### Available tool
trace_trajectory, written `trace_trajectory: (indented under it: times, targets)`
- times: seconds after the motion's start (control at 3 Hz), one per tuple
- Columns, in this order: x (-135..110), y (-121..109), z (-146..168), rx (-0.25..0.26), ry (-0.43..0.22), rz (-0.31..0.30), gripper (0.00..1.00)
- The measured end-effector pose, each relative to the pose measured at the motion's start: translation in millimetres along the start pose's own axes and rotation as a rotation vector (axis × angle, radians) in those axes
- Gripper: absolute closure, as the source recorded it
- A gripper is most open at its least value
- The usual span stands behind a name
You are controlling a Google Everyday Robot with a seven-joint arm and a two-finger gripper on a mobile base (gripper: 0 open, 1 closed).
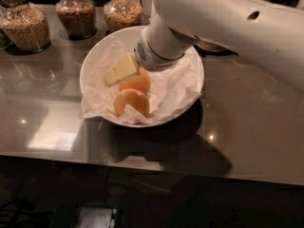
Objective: Pick orange from white bowl
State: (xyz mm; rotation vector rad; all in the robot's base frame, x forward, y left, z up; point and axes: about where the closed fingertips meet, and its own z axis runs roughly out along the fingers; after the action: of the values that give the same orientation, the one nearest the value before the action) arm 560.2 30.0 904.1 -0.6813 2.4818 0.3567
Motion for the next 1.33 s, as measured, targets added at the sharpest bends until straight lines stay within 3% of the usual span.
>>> trace_trajectory:
  times: [0.33,0.67,1.33]
  targets:
    - [0,0,0,0.0,0.0,0.0,0.17]
    - [0,0,8,-0.009,0.007,0.018,0.23]
    - [14,-10,38,-0.014,0.07,0.095,0.19]
